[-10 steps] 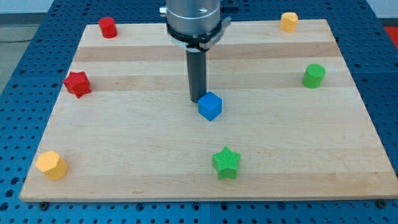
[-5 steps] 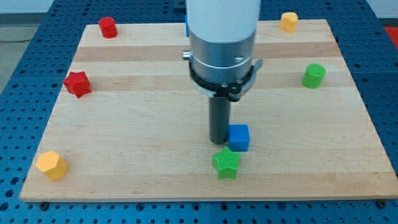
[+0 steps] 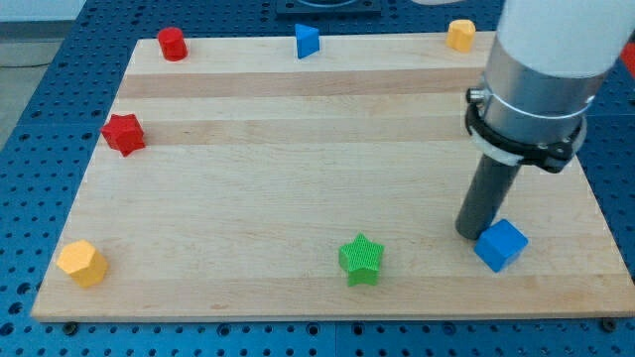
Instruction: Push the blue cube to the bottom right to the board
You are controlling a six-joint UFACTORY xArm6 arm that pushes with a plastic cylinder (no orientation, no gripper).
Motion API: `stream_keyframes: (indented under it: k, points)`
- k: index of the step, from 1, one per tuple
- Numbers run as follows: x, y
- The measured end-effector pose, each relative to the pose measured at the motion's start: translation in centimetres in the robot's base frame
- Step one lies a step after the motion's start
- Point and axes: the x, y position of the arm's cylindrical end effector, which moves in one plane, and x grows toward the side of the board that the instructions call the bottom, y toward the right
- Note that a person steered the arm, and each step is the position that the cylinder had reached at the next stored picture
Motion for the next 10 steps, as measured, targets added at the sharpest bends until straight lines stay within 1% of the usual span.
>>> stream_keyframes:
  k: [2,3,4,5,6,10]
  points:
    - [0.0,5.5]
    - [0.0,6.3]
    - [0.0,0.8]
    - [1.0,-1.7]
    - [3.0,-0.6]
    - [3.0,5.3]
